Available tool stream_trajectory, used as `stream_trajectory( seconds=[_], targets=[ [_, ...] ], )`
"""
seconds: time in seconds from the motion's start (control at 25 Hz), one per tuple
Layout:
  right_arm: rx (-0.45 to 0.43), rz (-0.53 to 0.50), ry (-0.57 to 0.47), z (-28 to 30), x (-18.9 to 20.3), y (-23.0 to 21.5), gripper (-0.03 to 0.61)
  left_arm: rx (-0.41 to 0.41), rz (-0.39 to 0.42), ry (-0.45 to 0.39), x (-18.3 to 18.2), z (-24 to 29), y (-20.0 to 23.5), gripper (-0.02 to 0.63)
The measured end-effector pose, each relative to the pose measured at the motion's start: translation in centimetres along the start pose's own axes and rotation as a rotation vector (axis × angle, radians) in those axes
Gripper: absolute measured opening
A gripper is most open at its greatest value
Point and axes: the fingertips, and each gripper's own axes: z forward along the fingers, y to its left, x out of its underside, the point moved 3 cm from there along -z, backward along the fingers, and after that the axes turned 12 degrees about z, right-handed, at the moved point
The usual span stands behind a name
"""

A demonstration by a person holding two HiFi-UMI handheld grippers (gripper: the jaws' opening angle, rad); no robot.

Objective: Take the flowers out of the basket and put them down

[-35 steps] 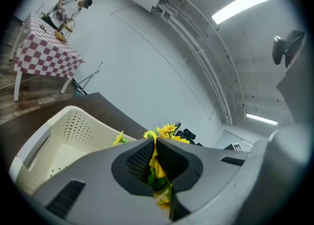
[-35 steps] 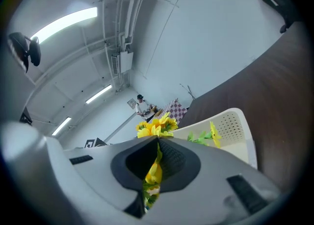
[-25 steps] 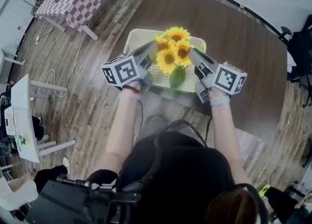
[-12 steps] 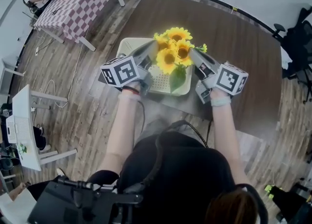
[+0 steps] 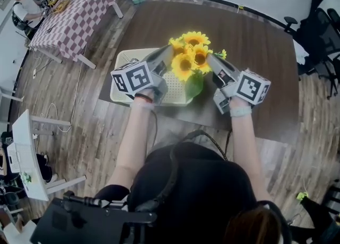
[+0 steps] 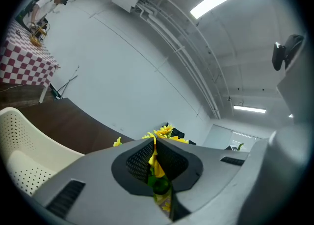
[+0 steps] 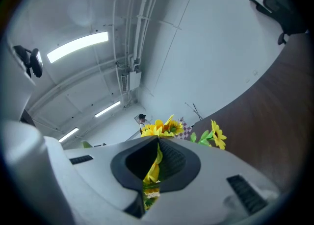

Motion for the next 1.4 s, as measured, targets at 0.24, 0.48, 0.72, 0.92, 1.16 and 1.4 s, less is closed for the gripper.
stream_trajectory(
  seconds=[0.24,0.48,0.72,0.92,1.16,1.4],
  targets=[
    [0.04,0.016,-0.069,-4.5,-1.4,-1.8,0.002,0.081,0.001,0.031,1.7,3.8,-3.4,0.012],
    [0.1,0.026,-0.126,-7.8,-1.8,-2.6,0.002,0.145,-0.009,0.076,3.3,5.9,-5.4,0.011],
    [0.175,0.044,-0.148,-8.1,-1.6,-2.9,0.002,0.207,-0.05,0.119,3.9,6.7,-5.5,0.011],
    [0.218,0.064,-0.158,-9.2,-1.5,-3.9,0.002,0.217,-0.046,0.157,4.9,7.5,-5.8,0.011],
    [0.241,0.092,-0.154,-12.4,-0.6,-5.9,0.002,0.221,-0.045,0.199,8.0,8.5,-8.3,0.011],
    [0.255,0.118,-0.146,-15.8,0.4,-8.1,0.002,0.206,-0.056,0.227,11.4,9.3,-10.7,0.009]
  ],
)
